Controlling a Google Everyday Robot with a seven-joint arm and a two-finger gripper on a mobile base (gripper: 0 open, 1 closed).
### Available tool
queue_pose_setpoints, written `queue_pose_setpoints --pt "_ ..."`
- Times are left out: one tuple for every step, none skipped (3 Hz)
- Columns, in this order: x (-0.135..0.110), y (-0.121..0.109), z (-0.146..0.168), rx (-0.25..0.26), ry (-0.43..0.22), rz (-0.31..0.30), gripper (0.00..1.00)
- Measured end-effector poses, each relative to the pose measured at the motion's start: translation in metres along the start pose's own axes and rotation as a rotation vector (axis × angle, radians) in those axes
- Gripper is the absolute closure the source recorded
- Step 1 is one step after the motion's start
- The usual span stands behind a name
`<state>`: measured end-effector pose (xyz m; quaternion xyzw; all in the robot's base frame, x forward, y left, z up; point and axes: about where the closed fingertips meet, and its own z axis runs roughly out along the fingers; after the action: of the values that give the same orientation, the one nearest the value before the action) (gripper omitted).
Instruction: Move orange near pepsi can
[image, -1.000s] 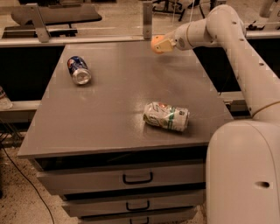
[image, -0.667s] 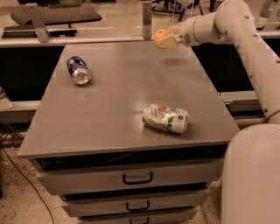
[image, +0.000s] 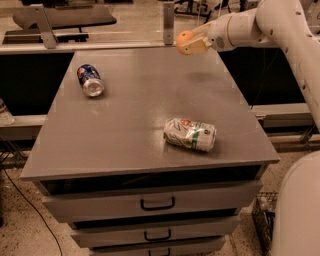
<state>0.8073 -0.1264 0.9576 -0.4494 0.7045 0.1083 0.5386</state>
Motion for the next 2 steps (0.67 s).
queue_pose_setpoints --pt "-0.014 0.032 0.024 -0.095 -0.016 -0.037 1.0" --pt "-0.038 0.082 0.055 -0.227 -0.055 -0.081 1.0"
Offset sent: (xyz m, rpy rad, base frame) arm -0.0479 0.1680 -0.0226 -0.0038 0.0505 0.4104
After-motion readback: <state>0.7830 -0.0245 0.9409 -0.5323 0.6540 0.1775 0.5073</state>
